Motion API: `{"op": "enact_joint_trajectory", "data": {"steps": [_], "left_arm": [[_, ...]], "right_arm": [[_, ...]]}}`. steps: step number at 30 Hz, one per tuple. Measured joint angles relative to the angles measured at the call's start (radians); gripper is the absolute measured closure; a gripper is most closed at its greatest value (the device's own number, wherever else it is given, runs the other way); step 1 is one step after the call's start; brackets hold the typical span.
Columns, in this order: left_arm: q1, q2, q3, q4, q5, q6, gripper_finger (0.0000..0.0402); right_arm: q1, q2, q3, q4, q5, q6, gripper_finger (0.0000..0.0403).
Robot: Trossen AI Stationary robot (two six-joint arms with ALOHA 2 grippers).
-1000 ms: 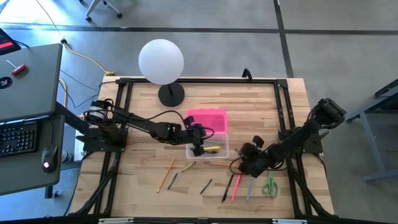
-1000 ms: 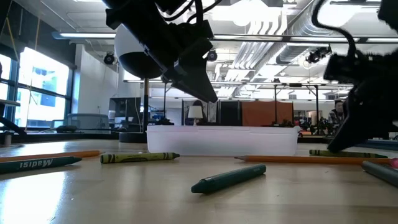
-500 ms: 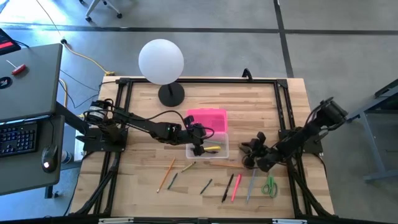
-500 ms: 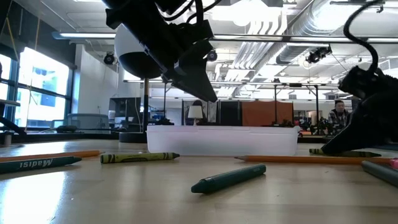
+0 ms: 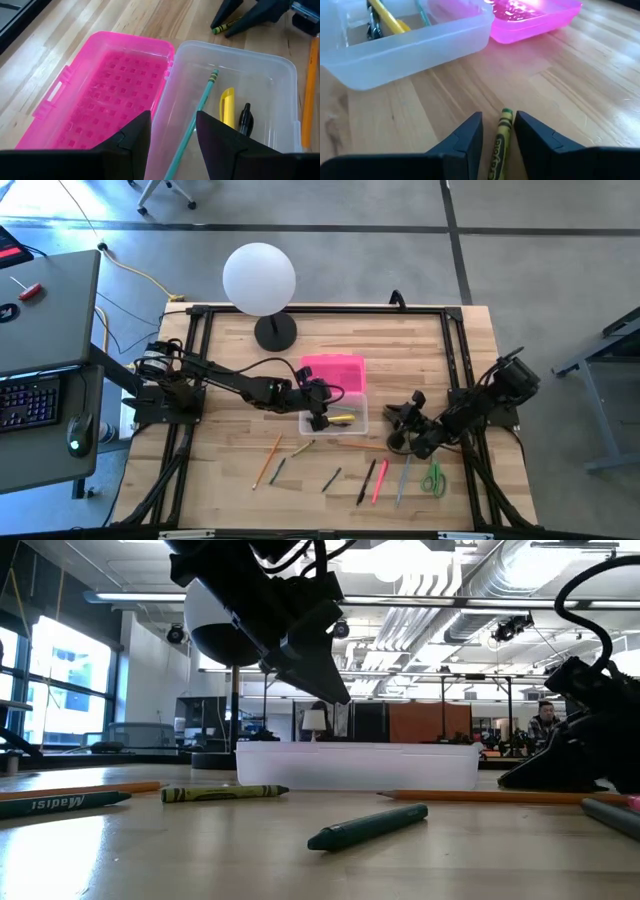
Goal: Pick & place school supplies into a supply box
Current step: Put the light green crayon into the pink supply box
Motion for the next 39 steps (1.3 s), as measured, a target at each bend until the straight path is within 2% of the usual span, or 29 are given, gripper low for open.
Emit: {"op": "enact_joint_trajectory", "data": {"steps": [7,13,15,20,23,27,30,32,36,39], "left_arm": [[0.000,0.000,0.000,0.000,0.002,-0.015,0.0213],[0.000,0.000,0.000,0.000,0.007,-0.015,0.0213],[0.000,0.000,0.000,0.000,0.007,-0.016,0.0213],[0.000,0.000,0.000,0.005,0.009,-0.052,0.0213],[0.000,0.000,0.000,0.005,0.017,-0.053,0.0213],[0.000,0.000,0.000,0.038,0.015,-0.051,0.0213],[0.000,0.000,0.001,0.055,0.014,-0.051,0.0213],[0.000,-0.006,0.010,0.012,0.009,-0.048,0.0213],[0.000,-0.059,0.078,-0.197,-0.092,-0.056,0.0213],[0.000,-0.105,0.146,-0.409,-0.191,-0.088,0.0213]], "right_arm": [[0.003,0.056,0.012,0.026,0.042,0.036,0.0313],[0.012,0.059,0.011,0.035,0.043,0.019,0.0387],[0.012,0.062,0.007,0.069,0.043,0.003,0.0392],[0.011,-0.001,0.004,0.171,0.003,-0.161,0.0384],[0.009,-0.104,0.006,0.176,-0.005,-0.297,0.0395],[-0.034,-0.265,0.037,0.190,-0.007,-0.507,0.0388],[-0.082,-0.347,0.096,0.190,-0.059,-0.699,0.0386],[-0.130,-0.368,0.152,0.174,-0.150,-0.781,0.0390],[-0.230,-0.328,0.298,0.021,-0.384,-0.793,0.0396],[-0.276,-0.243,0.411,-0.117,-0.425,-0.795,0.0393]]}}
